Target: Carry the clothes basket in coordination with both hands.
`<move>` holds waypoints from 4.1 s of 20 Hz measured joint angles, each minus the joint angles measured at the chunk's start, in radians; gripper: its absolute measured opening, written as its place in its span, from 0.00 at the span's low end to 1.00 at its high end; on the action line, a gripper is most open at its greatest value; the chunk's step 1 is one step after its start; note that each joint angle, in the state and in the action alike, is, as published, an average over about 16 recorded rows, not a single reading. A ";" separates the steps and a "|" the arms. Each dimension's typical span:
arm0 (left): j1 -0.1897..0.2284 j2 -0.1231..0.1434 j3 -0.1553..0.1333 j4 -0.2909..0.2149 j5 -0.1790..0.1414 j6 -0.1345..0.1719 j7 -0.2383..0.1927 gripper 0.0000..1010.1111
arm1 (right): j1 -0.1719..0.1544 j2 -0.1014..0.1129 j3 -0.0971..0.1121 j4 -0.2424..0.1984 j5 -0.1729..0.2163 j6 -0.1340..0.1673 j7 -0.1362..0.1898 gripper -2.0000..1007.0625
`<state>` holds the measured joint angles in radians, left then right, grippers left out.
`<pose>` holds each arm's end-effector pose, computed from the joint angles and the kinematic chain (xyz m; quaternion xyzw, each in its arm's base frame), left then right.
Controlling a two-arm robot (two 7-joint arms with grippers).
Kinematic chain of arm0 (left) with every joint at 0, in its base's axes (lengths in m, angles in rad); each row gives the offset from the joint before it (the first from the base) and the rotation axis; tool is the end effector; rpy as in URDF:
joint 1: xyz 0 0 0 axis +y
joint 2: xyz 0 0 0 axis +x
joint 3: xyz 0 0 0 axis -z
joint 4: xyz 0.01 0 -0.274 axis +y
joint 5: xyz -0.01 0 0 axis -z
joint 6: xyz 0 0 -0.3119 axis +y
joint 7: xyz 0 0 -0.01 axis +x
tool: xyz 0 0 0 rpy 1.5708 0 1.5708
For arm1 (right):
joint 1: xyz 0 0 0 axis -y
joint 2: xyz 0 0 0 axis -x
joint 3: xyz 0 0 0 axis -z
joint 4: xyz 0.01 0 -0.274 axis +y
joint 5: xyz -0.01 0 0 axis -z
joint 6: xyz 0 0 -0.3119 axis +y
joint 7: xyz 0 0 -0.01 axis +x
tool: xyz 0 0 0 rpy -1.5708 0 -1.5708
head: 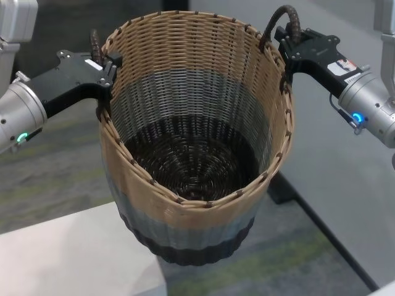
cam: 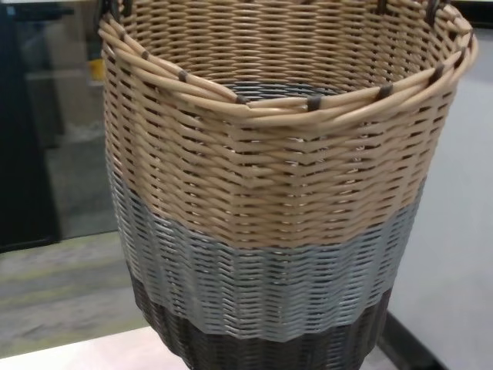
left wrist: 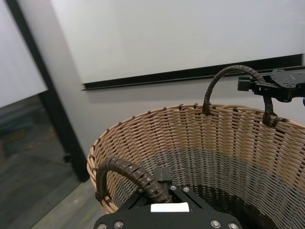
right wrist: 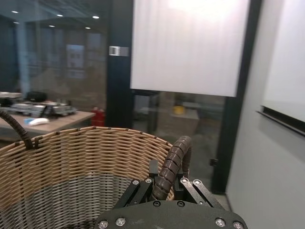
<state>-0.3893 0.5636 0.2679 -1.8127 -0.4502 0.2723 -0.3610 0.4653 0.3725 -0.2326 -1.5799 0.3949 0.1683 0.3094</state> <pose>0.3745 0.0380 -0.0877 0.0218 -0.1337 0.4321 0.8916 0.4192 -0.0310 -0.1155 0.0452 -0.1009 -0.4959 0.8613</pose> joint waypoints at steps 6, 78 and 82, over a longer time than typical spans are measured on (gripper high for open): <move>0.000 0.000 0.000 0.000 0.000 0.000 0.000 0.00 | 0.000 0.000 0.000 0.000 0.000 0.000 0.000 0.17; 0.117 0.053 -0.097 0.033 0.074 0.043 0.103 0.00 | 0.189 0.023 -0.280 0.176 0.029 0.050 0.273 0.17; 0.134 0.056 -0.115 0.041 0.093 0.052 0.116 0.00 | 0.206 0.013 -0.310 0.198 0.028 0.038 0.288 0.17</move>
<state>-0.2556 0.6192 0.1525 -1.7714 -0.3568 0.3244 -0.2452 0.6712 0.3859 -0.5422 -1.3821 0.4230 0.2061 0.5976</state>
